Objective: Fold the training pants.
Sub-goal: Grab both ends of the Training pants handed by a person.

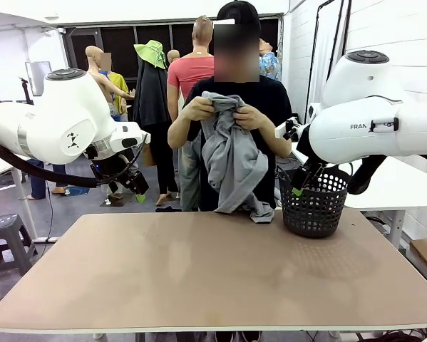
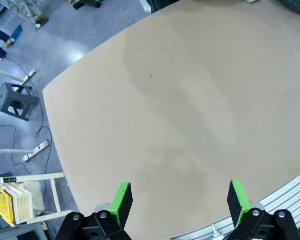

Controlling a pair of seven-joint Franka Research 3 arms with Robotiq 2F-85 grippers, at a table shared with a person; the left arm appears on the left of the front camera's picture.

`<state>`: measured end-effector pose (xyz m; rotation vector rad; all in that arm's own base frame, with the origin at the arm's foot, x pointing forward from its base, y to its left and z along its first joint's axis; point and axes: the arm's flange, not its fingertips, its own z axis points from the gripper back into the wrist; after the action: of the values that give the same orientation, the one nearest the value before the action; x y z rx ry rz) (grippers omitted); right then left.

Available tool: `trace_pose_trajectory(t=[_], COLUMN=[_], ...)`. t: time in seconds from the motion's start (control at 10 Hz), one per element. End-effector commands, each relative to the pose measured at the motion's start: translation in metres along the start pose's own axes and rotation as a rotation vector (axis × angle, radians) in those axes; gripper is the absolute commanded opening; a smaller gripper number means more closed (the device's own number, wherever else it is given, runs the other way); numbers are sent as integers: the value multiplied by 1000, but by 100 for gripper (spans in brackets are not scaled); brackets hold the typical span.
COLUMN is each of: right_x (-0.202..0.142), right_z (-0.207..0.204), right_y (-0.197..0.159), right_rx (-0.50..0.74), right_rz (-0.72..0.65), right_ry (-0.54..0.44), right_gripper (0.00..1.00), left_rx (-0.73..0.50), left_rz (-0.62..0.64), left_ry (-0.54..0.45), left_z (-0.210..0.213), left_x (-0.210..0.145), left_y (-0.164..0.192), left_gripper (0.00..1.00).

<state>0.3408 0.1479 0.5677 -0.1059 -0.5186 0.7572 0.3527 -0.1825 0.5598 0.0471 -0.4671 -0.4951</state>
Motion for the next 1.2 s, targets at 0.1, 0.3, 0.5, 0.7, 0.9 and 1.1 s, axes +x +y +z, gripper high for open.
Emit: trace_pose_trajectory(t=[0.1,0.3,0.5,0.7,0.9,1.1], right_x=[0,0,0,0,0,0], right_z=[-1,-1,-1,-1,-1,-1], right_y=[0,0,0,0,0,0], right_rx=[-1,-1,-1,-1,-1,-1], right_rz=[0,0,0,0,0,0], right_ry=[-2,-2,-2,-2,-2,-2], right_gripper=[100,100,100,100,100,100], left_rx=[1,1,1,1,1,1], left_rz=[-1,-1,-1,-1,-1,-1], left_ry=[-7,-7,-7,-7,-7,-7], left_z=[0,0,0,0,0,0], left_x=[1,1,1,1,1,1], left_y=[0,0,0,0,0,0], left_gripper=[100,100,100,100,100,100])
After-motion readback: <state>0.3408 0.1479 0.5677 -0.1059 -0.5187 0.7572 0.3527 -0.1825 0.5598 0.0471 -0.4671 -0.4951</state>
